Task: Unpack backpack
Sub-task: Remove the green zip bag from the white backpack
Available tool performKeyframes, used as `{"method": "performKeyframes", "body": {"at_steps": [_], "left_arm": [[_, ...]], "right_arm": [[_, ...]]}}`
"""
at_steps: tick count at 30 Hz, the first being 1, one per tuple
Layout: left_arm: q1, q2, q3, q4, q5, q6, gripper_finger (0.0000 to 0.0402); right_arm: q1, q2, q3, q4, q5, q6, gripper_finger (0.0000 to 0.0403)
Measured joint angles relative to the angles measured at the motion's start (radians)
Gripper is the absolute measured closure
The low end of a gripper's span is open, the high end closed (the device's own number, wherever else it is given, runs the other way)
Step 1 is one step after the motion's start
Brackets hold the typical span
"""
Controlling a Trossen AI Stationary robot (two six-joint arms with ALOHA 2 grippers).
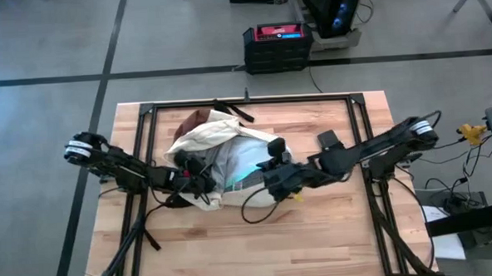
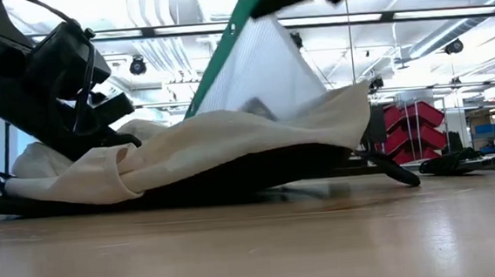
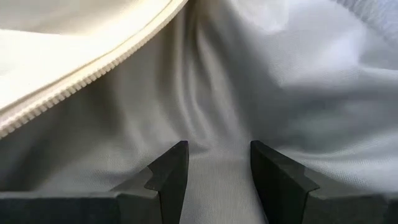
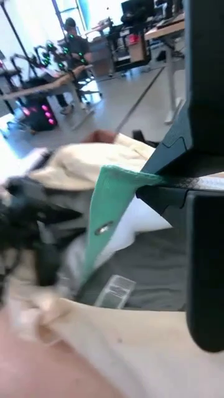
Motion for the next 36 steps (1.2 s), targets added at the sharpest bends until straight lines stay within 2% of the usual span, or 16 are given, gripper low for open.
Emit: {"method": "performKeyframes", "body": {"at_steps": [9, 14, 20, 25, 29, 34, 36], "left_arm": [[0.001, 0.001, -0.001, 0.009, -0.004, 0.003, 0.0244], [0.003, 0.001, -0.001, 0.009, -0.048, 0.013, 0.0244], [0.031, 0.001, -0.002, 0.008, -0.093, -0.005, 0.0244], [0.073, 0.001, -0.003, 0.007, -0.114, -0.047, 0.0244], [0.119, 0.001, -0.003, 0.008, -0.120, -0.045, 0.0244], [0.165, -0.004, 0.000, 0.002, -0.157, 0.061, 0.0244], [0.175, -0.021, -0.001, 0.000, -0.186, 0.103, 0.0245]], "right_arm": [[0.018, -0.032, -0.029, 0.006, -0.055, 0.035, 0.0403], [0.066, -0.031, -0.029, 0.072, -0.229, 0.031, 0.0403], [0.161, -0.032, -0.001, 0.088, -0.301, 0.031, 0.0403], [0.246, -0.053, 0.034, 0.097, -0.439, 0.057, 0.0403], [0.273, -0.058, 0.033, 0.010, -0.458, 0.130, 0.0403], [0.247, -0.051, -0.014, -0.162, -0.461, 0.299, 0.0403], [0.227, -0.050, -0.062, -0.189, -0.495, 0.357, 0.0403]]}}
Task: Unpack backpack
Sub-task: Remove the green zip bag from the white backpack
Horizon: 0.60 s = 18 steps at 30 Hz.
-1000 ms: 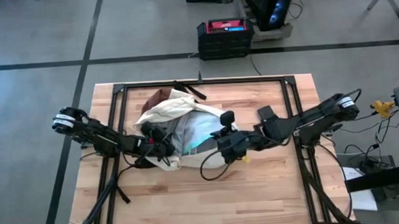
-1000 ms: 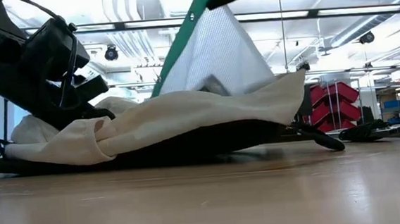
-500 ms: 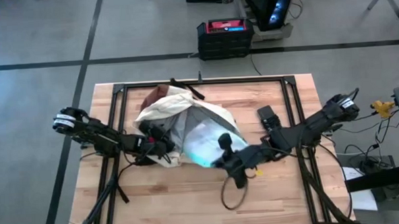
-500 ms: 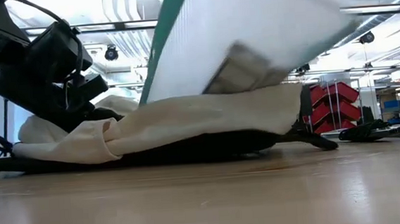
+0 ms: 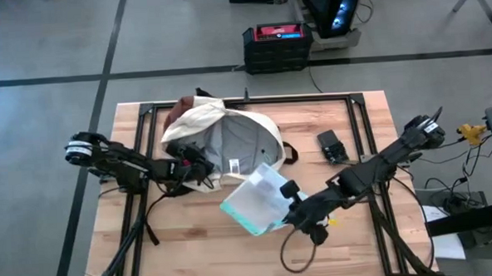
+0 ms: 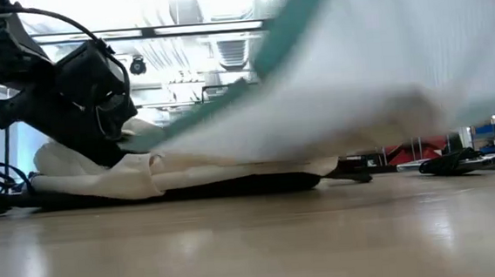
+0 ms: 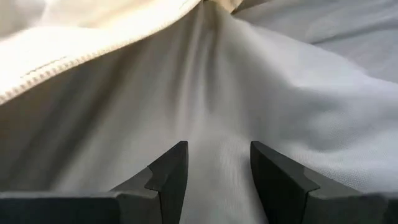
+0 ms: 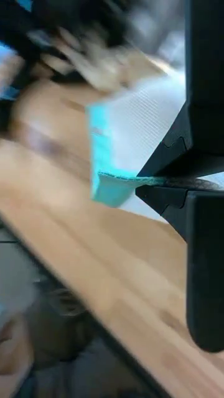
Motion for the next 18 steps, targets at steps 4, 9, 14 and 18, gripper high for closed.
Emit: {"method": "performKeyframes", "body": {"at_steps": [4, 9, 14, 18], "left_arm": [[0.007, -0.090, -0.005, -0.009, -0.017, 0.097, 0.0245], [0.006, -0.270, -0.004, 0.027, 0.021, 0.187, 0.0245], [0.002, -0.430, -0.003, 0.105, 0.317, 0.230, 0.0243], [0.001, -0.469, -0.002, 0.225, 0.606, 0.238, 0.0238]], "right_arm": [[-0.064, 0.000, -0.130, 0.067, -0.170, 0.068, 0.0403], [-0.157, 0.002, -0.298, 0.313, -0.285, 0.081, 0.0403], [-0.223, 0.002, -0.384, 0.433, -0.247, 0.078, 0.0403], [-0.231, 0.002, -0.386, 0.444, -0.056, 0.046, 0.0403]]}}
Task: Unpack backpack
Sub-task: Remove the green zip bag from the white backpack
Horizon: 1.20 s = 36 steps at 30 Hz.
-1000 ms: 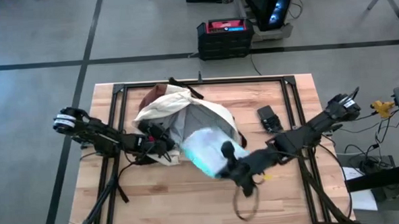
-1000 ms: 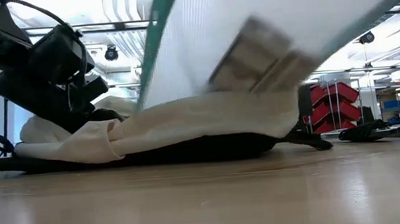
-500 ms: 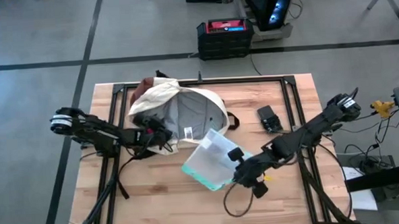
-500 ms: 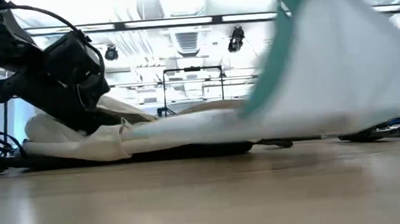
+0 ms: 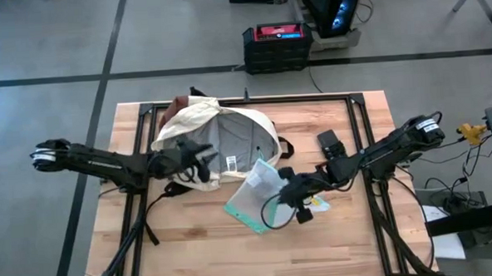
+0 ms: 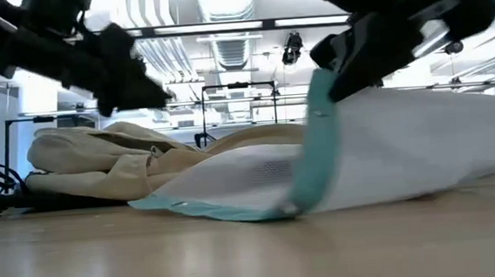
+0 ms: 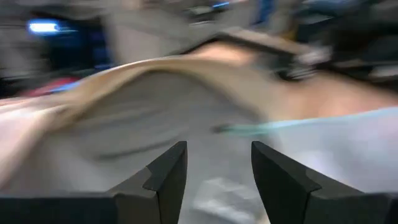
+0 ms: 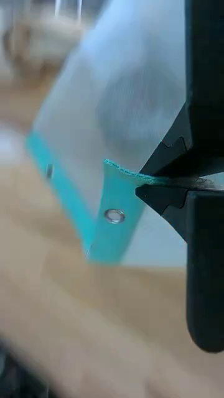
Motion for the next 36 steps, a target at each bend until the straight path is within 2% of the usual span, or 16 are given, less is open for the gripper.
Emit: {"method": "performKeyframes", "body": {"at_steps": [2, 5, 10, 15, 19, 24, 28, 32, 34, 36], "left_arm": [[-0.001, -0.001, 0.000, 0.042, 0.054, 0.000, 0.0234], [0.000, 0.002, 0.000, 0.051, 0.056, -0.006, 0.0228], [0.000, 0.005, 0.001, 0.049, 0.058, -0.008, 0.0220], [0.000, 0.005, 0.001, 0.049, 0.058, -0.009, 0.0214], [0.000, 0.007, 0.001, 0.049, 0.058, -0.009, 0.0211], [-0.001, 0.007, 0.002, 0.048, 0.059, -0.009, 0.0215], [-0.001, 0.006, 0.002, 0.048, 0.059, -0.010, 0.0220], [-0.001, 0.008, 0.002, 0.049, 0.059, -0.010, 0.0220], [-0.001, 0.008, 0.002, 0.048, 0.059, -0.010, 0.0217], [-0.001, 0.008, 0.002, 0.048, 0.059, -0.010, 0.0214]], "right_arm": [[0.000, 0.000, 0.000, 0.005, 0.068, -0.025, 0.0397], [0.000, 0.000, 0.001, 0.008, 0.117, -0.031, 0.0374], [0.000, 0.000, -0.005, 0.017, 0.120, -0.002, 0.0308], [0.007, 0.014, -0.030, 0.140, 0.085, 0.019, 0.0248], [0.028, 0.102, -0.032, 0.238, 0.068, 0.027, 0.0219], [0.033, 0.257, 0.007, 0.345, 0.074, 0.027, 0.0207], [0.038, 0.314, 0.090, 0.280, 0.158, 0.018, 0.0208], [0.052, 0.307, 0.179, 0.030, 0.252, 0.032, 0.0207], [0.057, 0.303, 0.211, -0.067, 0.258, 0.060, 0.0206], [0.059, 0.312, 0.220, -0.054, 0.251, 0.069, 0.0207]]}}
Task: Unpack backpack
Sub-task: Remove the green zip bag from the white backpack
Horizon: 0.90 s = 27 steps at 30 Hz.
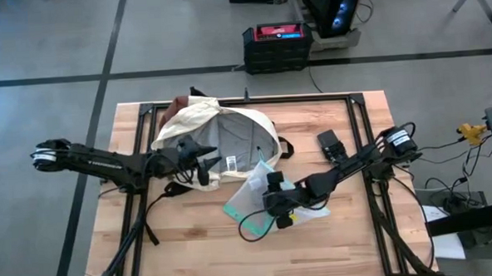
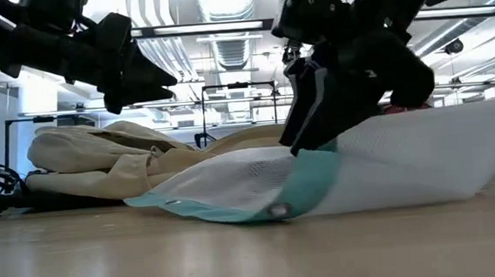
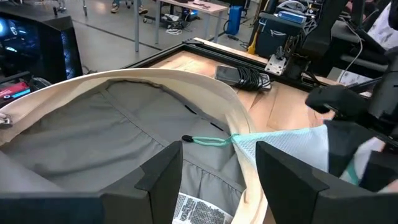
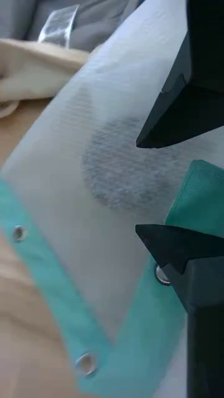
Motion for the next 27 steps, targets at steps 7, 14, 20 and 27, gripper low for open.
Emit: {"method": "performKeyframes", "body": {"at_steps": [7, 14, 20, 27], "left_arm": [[0.000, -0.001, 0.000, 0.000, 0.000, 0.000, 0.0205], [0.000, -0.001, 0.001, -0.004, 0.000, 0.000, 0.0208], [0.000, 0.000, 0.001, -0.017, 0.000, 0.000, 0.0218], [0.000, 0.003, 0.001, 0.023, 0.000, -0.045, 0.0219]], "right_arm": [[-0.018, 0.172, 0.067, 0.484, 0.005, -0.231, 0.0206], [-0.010, 0.126, 0.233, 0.157, 0.125, -0.334, 0.0207], [0.029, -0.026, 0.210, -0.433, -0.184, -0.058, 0.0215], [0.116, -0.053, 0.011, -0.292, -0.267, 0.114, 0.0228]]}}
